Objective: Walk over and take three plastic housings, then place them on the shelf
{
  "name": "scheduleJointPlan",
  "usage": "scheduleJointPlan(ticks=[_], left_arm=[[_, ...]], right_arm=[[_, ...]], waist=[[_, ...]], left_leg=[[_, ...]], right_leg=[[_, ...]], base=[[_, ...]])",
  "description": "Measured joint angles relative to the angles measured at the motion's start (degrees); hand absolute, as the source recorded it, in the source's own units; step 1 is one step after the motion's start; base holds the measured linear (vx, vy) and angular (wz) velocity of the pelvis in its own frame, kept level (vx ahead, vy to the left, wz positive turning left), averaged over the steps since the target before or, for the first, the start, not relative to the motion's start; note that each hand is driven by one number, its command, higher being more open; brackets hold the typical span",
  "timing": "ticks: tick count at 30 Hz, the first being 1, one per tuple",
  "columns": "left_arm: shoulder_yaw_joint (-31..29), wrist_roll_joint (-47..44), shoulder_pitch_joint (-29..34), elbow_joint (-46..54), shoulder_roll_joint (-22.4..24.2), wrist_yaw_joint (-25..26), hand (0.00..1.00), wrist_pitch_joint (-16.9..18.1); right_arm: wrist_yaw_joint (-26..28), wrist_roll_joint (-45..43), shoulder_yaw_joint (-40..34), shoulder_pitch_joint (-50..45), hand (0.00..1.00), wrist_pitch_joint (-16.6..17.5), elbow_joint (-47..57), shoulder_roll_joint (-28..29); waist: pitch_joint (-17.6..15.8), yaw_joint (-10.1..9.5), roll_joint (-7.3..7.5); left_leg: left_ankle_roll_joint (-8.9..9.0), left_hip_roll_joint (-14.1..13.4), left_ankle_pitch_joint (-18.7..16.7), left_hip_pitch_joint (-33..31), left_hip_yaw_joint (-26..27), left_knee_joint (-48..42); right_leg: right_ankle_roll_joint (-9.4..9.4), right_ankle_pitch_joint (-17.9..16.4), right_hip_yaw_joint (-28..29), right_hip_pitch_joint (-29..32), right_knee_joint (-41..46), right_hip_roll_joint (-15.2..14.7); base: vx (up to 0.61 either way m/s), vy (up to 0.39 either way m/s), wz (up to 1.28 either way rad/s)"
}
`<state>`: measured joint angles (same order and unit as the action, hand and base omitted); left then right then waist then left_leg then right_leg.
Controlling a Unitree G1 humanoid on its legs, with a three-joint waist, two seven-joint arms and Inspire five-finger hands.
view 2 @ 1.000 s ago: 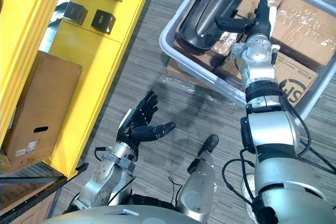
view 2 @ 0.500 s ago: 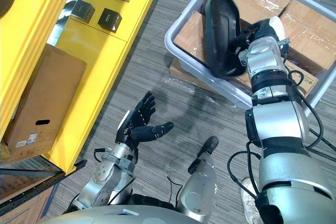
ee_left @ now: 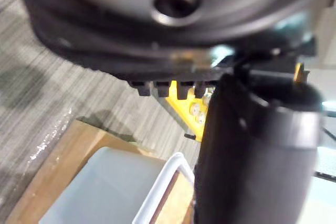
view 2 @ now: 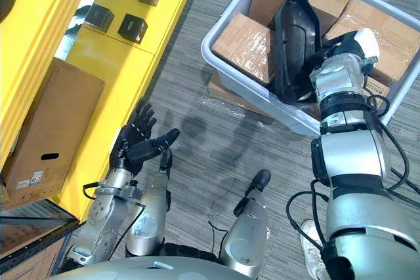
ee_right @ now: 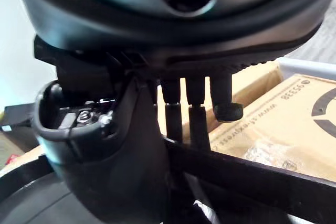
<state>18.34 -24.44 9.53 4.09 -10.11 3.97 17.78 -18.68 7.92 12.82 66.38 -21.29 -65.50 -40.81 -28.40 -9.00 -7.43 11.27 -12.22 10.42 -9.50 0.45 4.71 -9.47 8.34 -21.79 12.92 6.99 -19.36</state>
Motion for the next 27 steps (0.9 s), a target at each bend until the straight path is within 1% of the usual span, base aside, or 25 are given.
scheduleJointPlan(ticks=[2,3,4,5,6,8,9,10,11,13,14,15,16,17,19,21,23,25,26,27], left_arm=[[0.16,0.10,-0.33,2.03,0.00,-1.60,1.00,0.81],[0.15,0.08,-0.67,2.73,-0.01,-1.90,1.00,0.86],[0.06,-0.16,-1.28,3.91,-0.01,-2.73,1.00,0.98],[0.01,-0.87,-2.72,4.75,-0.10,-3.89,1.00,0.97],[0.02,-1.70,-3.35,5.04,-0.16,-4.56,1.00,0.97],[0.26,-5.06,-6.06,5.47,-0.35,-6.70,1.00,0.13],[0.56,-7.17,-8.58,5.47,-0.51,-7.93,1.00,-1.58],[1.10,-9.26,-11.40,5.46,-0.69,-8.80,1.00,-4.27],[1.18,-10.06,-12.60,5.43,-0.76,-9.25,1.00,-5.79],[1.68,-15.31,-17.62,4.47,-0.97,-10.17,1.00,-12.80],[2.08,-16.10,-18.85,3.56,-0.97,-10.47,1.00,-14.25],[2.84,-16.56,-20.91,1.61,-0.96,-10.66,1.00,-16.66],[3.22,-18.30,-22.36,0.03,-0.94,-10.62,1.00,-19.48],[3.37,-18.79,-23.13,-0.83,-0.94,-10.63,1.00,-20.86],[3.39,-20.77,-25.65,-4.70,-0.98,-10.61,1.00,-24.86],[3.33,-22.79,-27.34,-6.62,-0.97,-10.10,1.00,-26.70],[3.29,-22.97,-29.83,-7.40,-0.91,-8.41,1.00,-26.67],[3.26,-22.84,-32.49,-8.56,-0.37,-6.71,1.00,-25.99],[3.15,-22.64,-34.16,-9.45,0.22,-4.86,1.00,-24.46],[3.01,-22.62,-34.85,-9.93,0.53,-4.10,1.00,-23.63]], right_arm=[[-1.89,0.12,-0.36,-0.66,0.00,3.24,0.08,0.00],[-2.34,0.19,-0.36,-0.67,0.00,3.83,0.20,0.00],[-3.50,0.24,-0.62,-0.72,0.00,5.26,0.85,0.00],[-5.33,0.24,-1.59,-0.76,0.00,6.69,2.35,-0.01],[-6.34,0.31,-1.89,-0.76,0.00,7.31,3.38,-0.01],[-8.76,0.80,-2.11,-0.78,0.00,9.98,5.81,-0.04],[-9.98,1.43,-2.11,-0.87,0.00,11.75,7.34,-0.05],[-10.97,3.00,-2.08,-0.88,0.00,13.32,8.74,-0.05],[-11.41,3.21,-2.05,-0.90,0.00,13.95,9.67,-0.04],[-12.88,5.33,-2.02,-1.20,0.00,16.60,12.51,0.04],[-13.14,5.56,-2.03,-1.59,0.00,17.06,13.35,0.04],[-13.44,6.61,-2.03,-2.64,0.00,17.57,15.58,0.30],[-13.45,7.65,-2.00,-3.40,0.00,18.54,17.37,1.04],[-13.44,7.93,-1.99,-3.84,0.00,18.88,18.25,1.40],[-13.57,9.92,-2.01,-6.11,0.00,20.03,20.94,3.44],[-13.57,11.64,-2.10,-8.47,0.00,20.68,22.91,4.76],[-13.56,12.55,-2.47,-11.75,0.00,21.05,24.95,7.20],[-13.54,12.62,-3.18,-13.56,0.00,21.07,25.55,9.26],[-13.53,12.59,-3.44,-14.84,0.00,21.07,25.94,11.37],[-13.52,12.58,-3.53,-15.61,0.00,21.07,26.28,12.52]], waist=[[-0.01,0.20,0.02],[-0.01,0.30,0.03],[0.01,0.61,0.07],[0.00,0.98,0.09],[0.01,1.24,0.14],[0.13,1.81,0.61],[0.18,2.08,1.15],[0.24,2.41,1.76],[0.27,2.63,2.12],[0.47,3.20,3.33],[0.60,3.20,3.60],[0.91,3.31,4.18],[1.29,3.95,4.88],[1.46,4.34,5.21],[2.05,5.32,6.32],[2.27,5.62,6.74],[2.44,6.22,7.04],[2.52,6.35,7.22],[2.66,6.35,7.46],[2.75,6.24,7.64]], left_leg=[[0.00,0.00,0.01,0.01,0.01,0.00],[0.01,0.00,0.02,0.03,0.01,0.00],[0.02,0.00,0.02,0.04,0.02,0.00],[0.06,0.00,0.04,0.04,0.03,0.00],[0.06,0.00,0.05,0.05,0.03,0.00],[0.07,-0.02,0.04,0.33,0.38,0.00],[0.10,-0.06,0.01,0.66,0.78,0.00],[0.15,-0.12,-0.03,0.90,1.06,0.00],[0.19,-0.19,-0.06,1.00,1.22,0.00],[0.38,-0.54,-0.21,1.42,1.88,0.00],[0.42,-0.60,-0.25,1.64,2.17,0.01],[0.47,-0.74,-0.42,2.03,2.85,0.01],[0.52,-0.92,-0.53,2.12,3.37,0.01],[0.60,-1.02,-0.60,2.10,3.53,0.01],[0.95,-1.52,-0.90,2.52,4.58,0.00],[1.07,-1.83,-1.23,3.02,5.51,0.00],[1.21,-2.30,-1.38,3.20,5.85,-0.02],[1.28,-2.38,-1.62,3.22,6.10,-0.41],[1.32,-2.38,-1.89,3.62,6.65,-0.55],[1.33,-2.38,-2.03,3.95,7.06,-0.55]], right_leg=[[-0.03,0.03,0.04,0.00,0.01,0.01],[-0.03,0.05,0.05,0.00,0.01,0.01],[-0.05,0.09,0.10,-0.01,0.01,0.02],[-0.06,0.11,0.14,-0.01,0.01,0.03],[-0.07,0.12,0.15,-0.01,0.01,0.03],[-0.07,0.15,0.45,-0.02,-0.01,0.10],[-0.07,0.17,0.81,-0.04,-0.02,0.16],[-0.07,0.20,1.13,-0.06,-0.09,0.26],[-0.07,0.23,1.27,-0.06,-0.16,0.35],[-0.01,0.42,1.84,-0.09,-0.58,0.84],[0.01,0.62,2.07,-0.19,-0.89,0.99],[0.01,0.92,2.67,-0.36,-1.59,1.34],[0.07,1.26,3.10,-0.39,-2.30,1.69],[0.10,1.35,3.19,-0.36,-2.52,1.83],[0.32,1.96,3.95,-0.33,-3.57,2.51],[0.36,2.28,4.70,-0.35,-4.17,3.00],[0.37,2.30,4.94,-0.30,-4.29,3.55],[0.41,2.33,5.24,-0.29,-4.31,3.65],[0.43,2.35,5.82,-0.29,-4.31,3.69],[0.43,2.35,6.24,-0.29,-4.32,3.76]], base=[[0.00,0.000,0.00],[0.00,0.000,0.00],[0.00,0.000,0.00],[0.00,0.000,0.00],[0.00,-0.032,-0.02],[0.00,-0.026,-0.07],[0.01,-0.027,-0.12],[0.00,-0.034,-0.12],[0.00,-0.031,-0.12],[0.00,-0.035,-0.15],[0.00,-0.033,-0.22],[0.01,-0.031,-0.24],[0.01,-0.031,-0.22],[0.01,-0.036,-0.17],[0.02,-0.044,-0.22],[0.01,-0.038,-0.24],[0.01,-0.034,-0.15],[0.00,-0.021,-0.10],[0.00,-0.013,-0.16],[0.00,-0.010,-0.22]])
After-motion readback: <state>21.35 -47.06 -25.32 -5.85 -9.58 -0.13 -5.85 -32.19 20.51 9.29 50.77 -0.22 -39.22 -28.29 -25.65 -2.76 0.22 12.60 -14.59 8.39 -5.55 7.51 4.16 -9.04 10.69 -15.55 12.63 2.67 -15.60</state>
